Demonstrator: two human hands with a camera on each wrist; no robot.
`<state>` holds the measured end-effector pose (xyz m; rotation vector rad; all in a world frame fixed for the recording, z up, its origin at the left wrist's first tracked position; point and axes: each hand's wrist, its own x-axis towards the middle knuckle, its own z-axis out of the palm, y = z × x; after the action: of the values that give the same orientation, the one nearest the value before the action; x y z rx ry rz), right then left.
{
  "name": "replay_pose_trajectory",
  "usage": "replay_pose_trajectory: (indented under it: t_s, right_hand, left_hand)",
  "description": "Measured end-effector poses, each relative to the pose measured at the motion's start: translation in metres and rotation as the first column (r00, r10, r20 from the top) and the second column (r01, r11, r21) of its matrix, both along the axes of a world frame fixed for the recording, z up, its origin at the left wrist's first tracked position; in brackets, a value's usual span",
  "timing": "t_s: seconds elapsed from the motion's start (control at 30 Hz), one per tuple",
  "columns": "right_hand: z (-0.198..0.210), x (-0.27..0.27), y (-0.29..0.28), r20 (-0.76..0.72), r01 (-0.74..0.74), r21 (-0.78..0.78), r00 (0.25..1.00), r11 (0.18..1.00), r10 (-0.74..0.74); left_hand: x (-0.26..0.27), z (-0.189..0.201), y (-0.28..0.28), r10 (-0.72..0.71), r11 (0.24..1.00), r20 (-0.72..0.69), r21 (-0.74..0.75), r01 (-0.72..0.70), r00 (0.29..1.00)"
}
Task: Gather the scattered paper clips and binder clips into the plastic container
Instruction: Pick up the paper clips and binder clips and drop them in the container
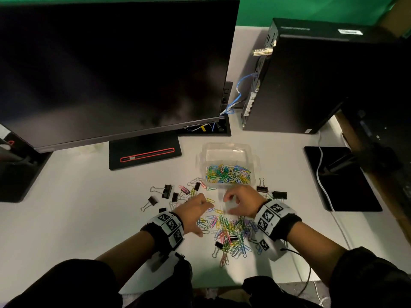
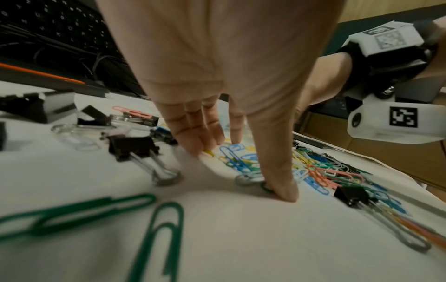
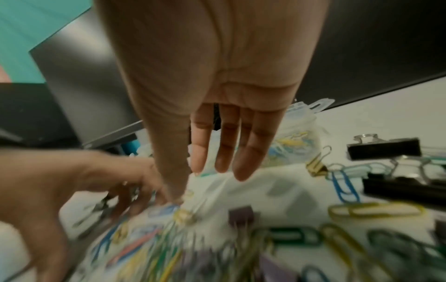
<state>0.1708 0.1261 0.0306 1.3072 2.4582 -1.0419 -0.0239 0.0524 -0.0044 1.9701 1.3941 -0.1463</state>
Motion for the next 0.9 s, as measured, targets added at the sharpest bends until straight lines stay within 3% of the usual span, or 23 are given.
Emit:
replay_pose_trajectory:
  t_s: [0.07, 0.17, 0.47, 0.57, 0.77, 0.9]
  right_hand:
    - [-0.008, -0.001, -0.011, 0.111, -0.063, -0.033, 0.992, 0.997, 0.066]
    - [-0.020, -0.006, -0.026, 0.157, -0.069, -0.011, 0.985, 0.998, 0.070]
    - [-0.024, -0.009, -0.026, 0.053, 0.032, -0.059, 0.998, 0.998, -0.029]
    - [-0.023, -0.004, -0.020, -0.024, 0.115, -0.047, 0.993, 0.992, -0.116]
    - [-0.021, 0.007, -0.006, -0.121, 0.301, -0.040, 0.945, 0.953, -0.304]
    - [-0.017, 0.012, 0.007, -0.225, 0.385, -0.110, 0.888, 0.916, -0.400]
  left_hand:
    - [0.007, 0.000, 0.001, -0.001, 1.000, -0.006, 0.017, 0.001, 1.000]
    - [0.018, 0.000, 0.001, 0.035, 0.999, 0.014, 0.019, -0.035, 0.999]
    - [0.028, -0.002, 0.003, 0.135, 0.990, -0.025, 0.043, -0.133, 0.991]
    - [0.021, 0.000, 0.006, 0.223, 0.975, 0.034, 0.016, -0.223, 0.974]
    - [0.006, 0.000, 0.014, 0.516, 0.855, 0.263, -0.216, -0.472, 0.815]
    - [0.004, 0.009, 0.024, 0.708, 0.699, 0.351, -0.470, -0.539, 0.613]
